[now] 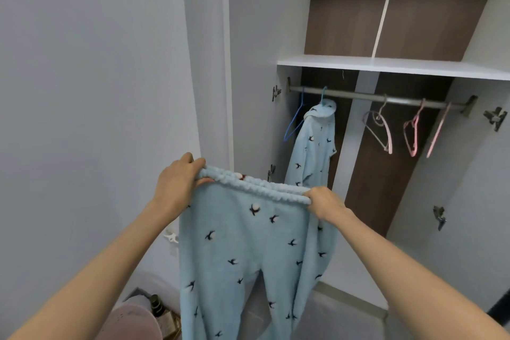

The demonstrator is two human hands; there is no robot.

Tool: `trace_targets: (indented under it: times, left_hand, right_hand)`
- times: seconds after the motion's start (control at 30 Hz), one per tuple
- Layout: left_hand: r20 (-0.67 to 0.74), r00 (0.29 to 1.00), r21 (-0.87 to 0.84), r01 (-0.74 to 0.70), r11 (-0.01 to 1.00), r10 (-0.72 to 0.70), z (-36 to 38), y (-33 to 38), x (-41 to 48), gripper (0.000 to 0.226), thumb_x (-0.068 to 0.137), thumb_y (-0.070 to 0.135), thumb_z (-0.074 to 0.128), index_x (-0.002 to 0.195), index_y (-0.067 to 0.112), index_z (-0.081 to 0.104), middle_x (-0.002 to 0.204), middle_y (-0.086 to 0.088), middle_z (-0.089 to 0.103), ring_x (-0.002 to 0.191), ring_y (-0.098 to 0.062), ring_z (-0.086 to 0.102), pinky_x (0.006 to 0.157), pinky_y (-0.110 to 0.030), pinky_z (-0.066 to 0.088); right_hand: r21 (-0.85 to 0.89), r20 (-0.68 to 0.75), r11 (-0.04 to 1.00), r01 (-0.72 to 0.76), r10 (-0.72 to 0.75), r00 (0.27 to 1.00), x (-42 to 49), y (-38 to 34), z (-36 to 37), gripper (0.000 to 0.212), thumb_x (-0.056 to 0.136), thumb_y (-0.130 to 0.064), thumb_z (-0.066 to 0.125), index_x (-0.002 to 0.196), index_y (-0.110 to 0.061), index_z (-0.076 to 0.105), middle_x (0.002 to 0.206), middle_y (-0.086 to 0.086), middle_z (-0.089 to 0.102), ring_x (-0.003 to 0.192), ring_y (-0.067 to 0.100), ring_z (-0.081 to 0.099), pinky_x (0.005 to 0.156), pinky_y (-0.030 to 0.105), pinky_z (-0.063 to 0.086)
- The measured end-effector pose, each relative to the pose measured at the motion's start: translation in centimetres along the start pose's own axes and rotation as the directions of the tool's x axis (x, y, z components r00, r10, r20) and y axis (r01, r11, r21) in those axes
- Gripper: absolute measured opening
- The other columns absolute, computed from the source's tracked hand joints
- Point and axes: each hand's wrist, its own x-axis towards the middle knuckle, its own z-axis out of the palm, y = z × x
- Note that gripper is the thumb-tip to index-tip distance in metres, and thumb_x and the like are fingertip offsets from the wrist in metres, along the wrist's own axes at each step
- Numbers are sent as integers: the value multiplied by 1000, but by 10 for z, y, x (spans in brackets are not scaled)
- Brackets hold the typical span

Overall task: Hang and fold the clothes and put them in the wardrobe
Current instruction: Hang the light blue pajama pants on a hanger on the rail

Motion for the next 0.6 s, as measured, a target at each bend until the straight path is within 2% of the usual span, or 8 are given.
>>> trace_targets:
  times: [0.07, 0.13, 0.23, 0.33, 0.43, 0.53, 0.6]
  left_hand:
    - [57, 998, 42, 33, 999, -35, 7, -3, 3, 38, 92, 48, 49, 90, 10, 52, 86, -3, 40, 75, -22, 46, 58, -30, 35]
    - [98, 994, 49, 41, 998, -46, 15, -4, 6, 37, 93, 46, 48, 92, 10, 52, 88, -4, 39, 76, -22, 45, 58, -31, 35]
    - [148, 988, 71, 32, 997, -42, 28, 0, 14, 34, 96, 42, 45, 93, 9, 53, 90, -5, 39, 79, -24, 47, 59, -32, 37]
    - [192, 981, 98, 5, 995, -24, 38, 7, 23, 30, 99, 33, 41, 94, 7, 53, 93, -7, 43, 83, -27, 51, 61, -33, 37]
    - [183, 983, 56, -7, 998, -4, 50, 16, 32, 15, 96, 13, 43, 85, 5, 49, 95, -15, 52, 84, -32, 52, 61, -35, 37]
    - [150, 989, -59, 2, 998, 7, 64, 29, 42, 13, 89, 2, 43, 77, 7, 40, 88, -17, 55, 78, -34, 51, 59, -35, 34]
    - [132, 991, -159, 12, 987, 9, 73, 40, 54, 13, 86, -2, 42, 77, 7, 40, 87, -19, 55, 78, -35, 52, 59, -36, 34]
  right_hand:
    - [53, -32, 997, -47, 49, 998, -2, 1, -4, 31, 87, 8, 39, 81, -15, 59, 91, 9, 51, 79, 25, 49, 68, 33, 36]
    - [113, -151, 993, -33, 51, 987, -4, 0, -11, 31, 87, 7, 39, 84, -14, 62, 91, 9, 49, 81, 28, 53, 65, 34, 36]
    - [94, -275, 995, 29, -2, 961, -5, -5, -22, 39, 91, 0, 40, 113, -19, 65, 101, 10, 53, 88, 32, 56, 66, 36, 42]
    - [48, -242, 999, 16, -4, 970, -6, -1, -34, 29, 94, -3, 45, 109, -15, 66, 105, 13, 59, 91, 32, 58, 76, 43, 50]
    - [-27, -218, 998, -49, 42, 975, -5, 11, -43, 19, 96, -11, 48, 107, -12, 64, 105, 13, 61, 97, 32, 58, 77, 40, 49]
    - [-53, -242, 988, -145, 128, 962, -1, 23, -40, 29, 96, -6, 46, 122, -13, 56, 115, 13, 55, 107, 32, 52, 81, 36, 43]
    - [47, -235, 980, -194, 200, 951, 2, 32, -36, 42, 93, 2, 41, 131, -14, 51, 120, 15, 47, 106, 36, 53, 87, 39, 43]
